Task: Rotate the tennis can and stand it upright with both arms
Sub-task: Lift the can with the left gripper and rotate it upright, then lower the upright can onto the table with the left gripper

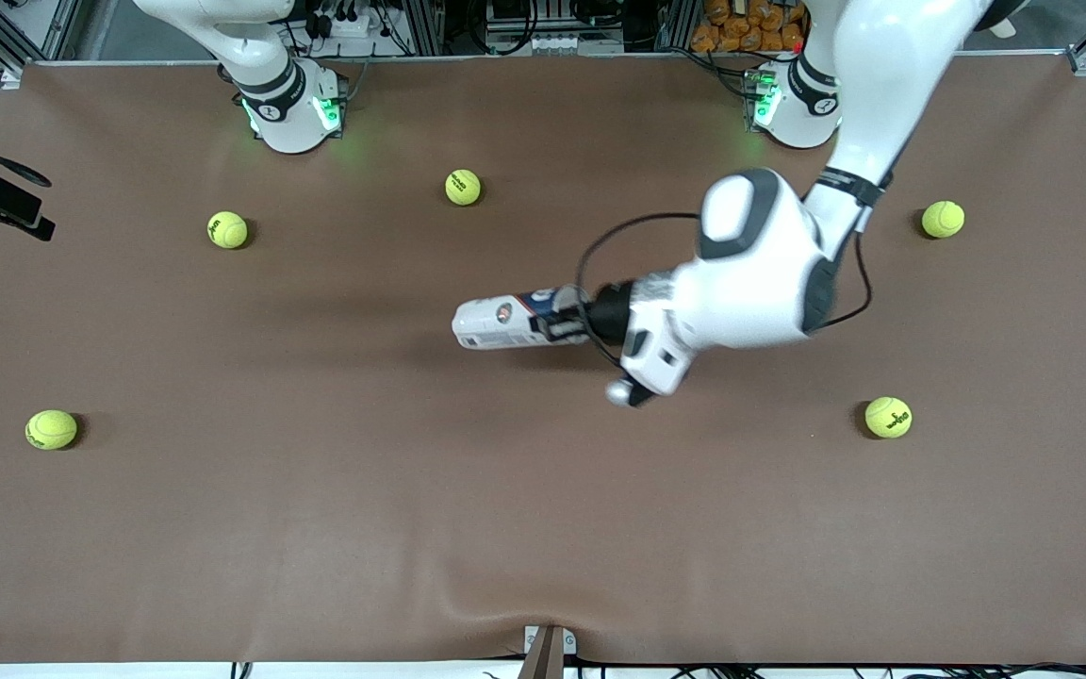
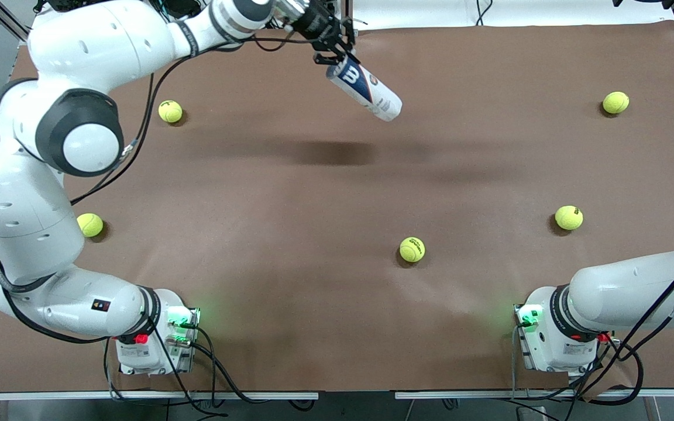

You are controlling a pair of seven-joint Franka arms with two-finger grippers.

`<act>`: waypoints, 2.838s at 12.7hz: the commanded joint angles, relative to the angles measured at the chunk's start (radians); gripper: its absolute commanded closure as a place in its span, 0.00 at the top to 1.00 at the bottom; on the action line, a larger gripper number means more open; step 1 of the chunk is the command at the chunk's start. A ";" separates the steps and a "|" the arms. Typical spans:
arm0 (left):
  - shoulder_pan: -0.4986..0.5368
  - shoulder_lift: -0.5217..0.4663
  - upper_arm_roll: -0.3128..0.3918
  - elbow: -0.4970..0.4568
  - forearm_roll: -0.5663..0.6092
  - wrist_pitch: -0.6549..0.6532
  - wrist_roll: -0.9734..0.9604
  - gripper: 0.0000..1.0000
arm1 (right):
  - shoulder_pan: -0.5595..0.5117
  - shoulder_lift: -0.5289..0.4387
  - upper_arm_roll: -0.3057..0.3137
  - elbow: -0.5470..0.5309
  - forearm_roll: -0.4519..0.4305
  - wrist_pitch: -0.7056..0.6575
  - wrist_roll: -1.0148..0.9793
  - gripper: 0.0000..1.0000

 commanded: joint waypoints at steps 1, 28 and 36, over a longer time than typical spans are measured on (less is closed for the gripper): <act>-0.079 -0.026 0.009 0.009 0.224 -0.018 -0.168 0.00 | -0.005 0.009 0.007 0.019 0.000 -0.003 0.007 1.00; -0.246 0.083 0.023 0.009 0.770 -0.171 -0.190 0.36 | -0.004 0.014 0.010 0.019 0.003 -0.003 0.007 1.00; -0.273 0.080 0.023 0.009 0.827 -0.191 -0.156 0.36 | -0.004 0.014 0.010 0.019 0.003 -0.003 0.007 1.00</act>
